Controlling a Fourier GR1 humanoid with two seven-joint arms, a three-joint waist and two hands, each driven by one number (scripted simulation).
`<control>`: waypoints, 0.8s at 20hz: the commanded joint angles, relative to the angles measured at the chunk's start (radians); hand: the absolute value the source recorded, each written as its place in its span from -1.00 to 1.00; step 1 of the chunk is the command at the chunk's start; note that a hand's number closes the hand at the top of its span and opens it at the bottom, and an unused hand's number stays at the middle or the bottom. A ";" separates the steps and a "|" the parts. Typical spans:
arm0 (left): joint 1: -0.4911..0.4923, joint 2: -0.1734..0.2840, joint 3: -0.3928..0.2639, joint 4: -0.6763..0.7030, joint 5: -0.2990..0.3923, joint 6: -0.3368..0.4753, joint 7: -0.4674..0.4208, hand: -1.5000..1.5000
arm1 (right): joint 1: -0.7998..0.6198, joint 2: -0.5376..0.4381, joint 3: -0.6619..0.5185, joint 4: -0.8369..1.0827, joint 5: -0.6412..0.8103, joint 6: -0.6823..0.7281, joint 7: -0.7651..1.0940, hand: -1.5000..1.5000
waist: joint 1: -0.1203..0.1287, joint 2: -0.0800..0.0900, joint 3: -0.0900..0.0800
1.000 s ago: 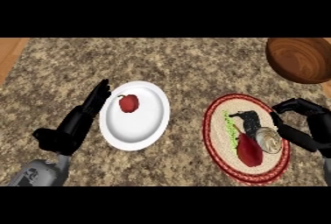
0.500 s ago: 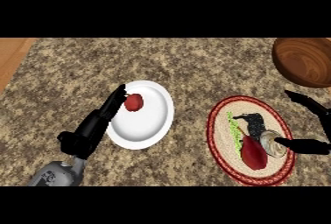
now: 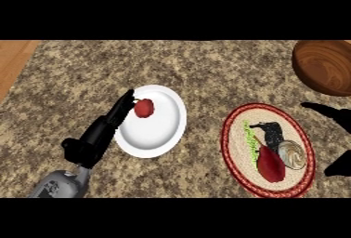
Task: Pick the cupcake from the placemat and place it in the bowl
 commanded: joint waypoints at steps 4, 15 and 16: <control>-0.026 0.005 0.045 0.021 0.006 -0.029 0.008 0.00 | -0.113 -0.021 0.052 -0.130 -0.119 0.333 0.347 -1.00 | -0.014 -0.001 0.002; 0.033 -0.062 0.059 -0.039 -0.074 -0.045 0.057 0.00 | -0.094 0.186 0.018 -0.270 -0.108 0.419 0.687 -1.00 | -0.021 -0.002 0.005; 0.028 -0.063 0.103 -0.030 -0.068 -0.076 0.035 0.00 | -0.068 0.165 -0.036 -0.213 -0.035 0.438 0.539 -1.00 | -0.021 -0.001 0.005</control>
